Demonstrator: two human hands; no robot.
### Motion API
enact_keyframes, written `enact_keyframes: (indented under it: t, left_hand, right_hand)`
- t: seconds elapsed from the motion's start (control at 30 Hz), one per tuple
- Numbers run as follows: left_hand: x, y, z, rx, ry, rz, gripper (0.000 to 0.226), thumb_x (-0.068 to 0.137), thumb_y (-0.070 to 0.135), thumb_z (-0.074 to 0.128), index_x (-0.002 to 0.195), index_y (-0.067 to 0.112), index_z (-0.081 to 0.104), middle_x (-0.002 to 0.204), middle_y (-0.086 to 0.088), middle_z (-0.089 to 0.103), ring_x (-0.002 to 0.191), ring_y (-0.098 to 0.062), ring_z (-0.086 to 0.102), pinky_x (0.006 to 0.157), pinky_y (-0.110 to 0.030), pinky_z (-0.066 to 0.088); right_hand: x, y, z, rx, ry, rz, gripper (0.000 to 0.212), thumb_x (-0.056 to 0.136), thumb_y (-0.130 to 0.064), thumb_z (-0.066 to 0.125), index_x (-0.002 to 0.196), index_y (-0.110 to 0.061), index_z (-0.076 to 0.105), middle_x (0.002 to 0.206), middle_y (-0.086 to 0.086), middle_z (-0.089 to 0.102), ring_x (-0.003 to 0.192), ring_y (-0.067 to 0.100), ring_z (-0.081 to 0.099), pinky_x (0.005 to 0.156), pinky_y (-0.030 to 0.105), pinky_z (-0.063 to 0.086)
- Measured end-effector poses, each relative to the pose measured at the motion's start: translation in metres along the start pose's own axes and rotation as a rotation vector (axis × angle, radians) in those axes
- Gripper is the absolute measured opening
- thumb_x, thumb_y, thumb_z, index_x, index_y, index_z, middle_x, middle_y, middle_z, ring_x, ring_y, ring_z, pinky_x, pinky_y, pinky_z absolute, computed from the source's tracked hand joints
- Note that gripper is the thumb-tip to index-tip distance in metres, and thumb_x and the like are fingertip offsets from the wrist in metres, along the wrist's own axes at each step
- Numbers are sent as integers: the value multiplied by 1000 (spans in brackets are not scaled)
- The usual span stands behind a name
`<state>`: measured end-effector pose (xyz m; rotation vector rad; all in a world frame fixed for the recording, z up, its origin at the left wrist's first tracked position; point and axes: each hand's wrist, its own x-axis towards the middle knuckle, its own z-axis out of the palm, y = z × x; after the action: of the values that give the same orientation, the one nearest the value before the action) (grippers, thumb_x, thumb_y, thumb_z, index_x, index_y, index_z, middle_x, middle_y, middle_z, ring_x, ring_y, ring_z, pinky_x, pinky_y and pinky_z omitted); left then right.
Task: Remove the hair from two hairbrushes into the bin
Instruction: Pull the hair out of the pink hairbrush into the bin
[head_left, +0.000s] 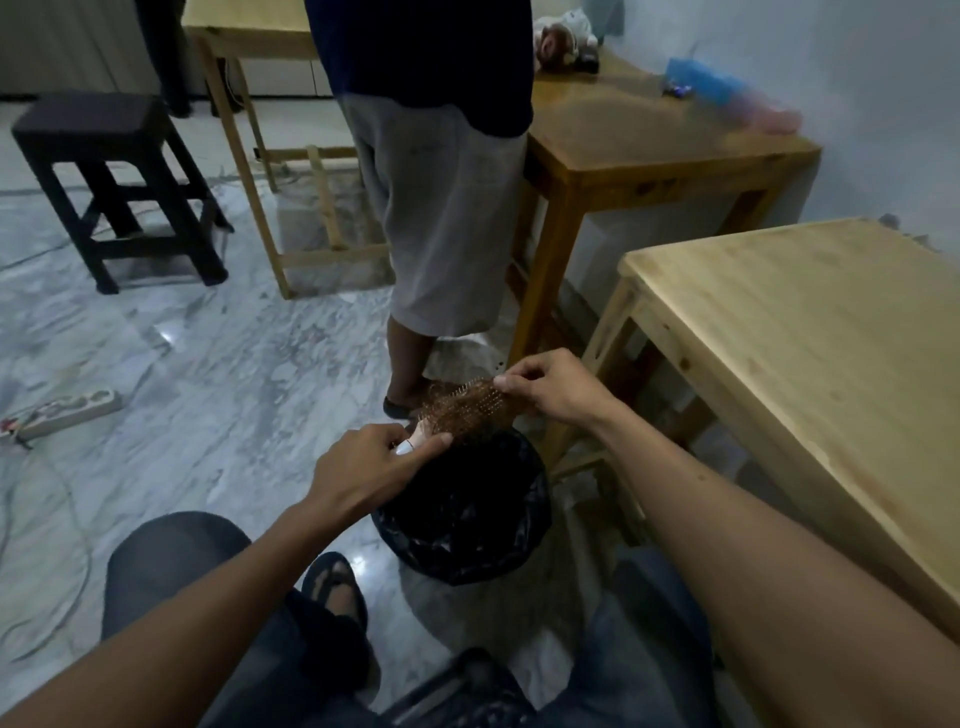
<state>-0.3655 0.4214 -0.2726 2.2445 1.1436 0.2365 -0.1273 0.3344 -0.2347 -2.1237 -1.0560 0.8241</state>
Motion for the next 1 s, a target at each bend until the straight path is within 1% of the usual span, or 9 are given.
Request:
enact_keyframes:
  t: [0.13, 0.27, 0.37, 0.43, 0.6, 0.73, 0.8, 0.93, 1.0]
  left_hand:
    - [2, -1, 2, 14, -20, 0, 63, 72, 89, 43, 56, 28, 52, 51, 6, 55, 54, -11, 57, 52, -28, 36]
    - [-1, 1, 3, 48, -26, -1, 64, 72, 89, 44, 53, 28, 48, 49, 5, 53, 53, -12, 55, 51, -29, 34]
    - [-6, -1, 3, 77, -15, -10, 73, 71, 90, 45, 55, 19, 50, 47, 3, 50, 50, -14, 55, 50, -30, 34]
    - [-8, -4, 2, 101, -9, -28, 82, 70, 92, 43, 61, 12, 57, 47, 1, 49, 51, -15, 56, 49, -30, 34]
    - [-10, -13, -5, 122, 6, -61, 66, 70, 89, 47, 61, 25, 60, 47, 4, 56, 52, -8, 57, 47, -27, 35]
    - [-6, -19, -6, 136, 40, -65, 83, 67, 93, 42, 70, 14, 67, 49, -2, 59, 50, -12, 58, 48, -29, 38]
    - [-6, -20, -6, 157, 45, -64, 79, 70, 92, 43, 71, 17, 67, 51, -2, 61, 52, -12, 58, 48, -29, 40]
    - [-6, -20, -6, 138, 47, -58, 69, 72, 89, 45, 73, 24, 67, 55, 2, 64, 57, -10, 60, 51, -32, 47]
    - [-5, -21, -5, 126, 46, -62, 70, 73, 89, 46, 75, 22, 69, 57, 1, 66, 58, -12, 62, 54, -35, 52]
  right_hand:
    - [0, 16, 2, 53, 16, 37, 26, 90, -35, 79, 98, -10, 83, 94, 10, 82, 92, 27, 77, 85, 39, 61]
    - [0, 28, 5, 85, 2, 78, 24, 93, -35, 76, 97, -12, 81, 90, 11, 81, 90, 28, 78, 87, 44, 63]
    - [-3, 31, 8, 70, 5, 102, 21, 97, -33, 71, 96, -13, 79, 89, 9, 80, 85, 22, 77, 80, 37, 62]
    - [-5, 33, 9, 79, 46, 142, 20, 100, -32, 67, 99, -14, 77, 84, 5, 77, 72, 13, 71, 65, 26, 58]
    - [-4, 36, 11, 93, 175, 260, 16, 103, -30, 63, 99, -17, 71, 78, -1, 69, 65, 7, 62, 53, 20, 42]
    - [1, 39, 15, 96, 324, 366, 24, 104, -29, 61, 111, -9, 72, 104, 7, 72, 97, 20, 69, 74, 28, 52]
    - [1, 39, 17, 159, 336, 398, 32, 104, -34, 60, 124, -11, 69, 109, 9, 72, 101, 23, 71, 80, 34, 57]
    - [-3, 33, 27, 396, -51, 407, 41, 97, -56, 62, 125, -25, 61, 113, 1, 73, 94, 18, 74, 66, 28, 60]
    - [-5, 31, 35, 350, -247, 371, 41, 94, -52, 69, 121, -22, 68, 115, 0, 76, 91, 15, 72, 65, 24, 56]
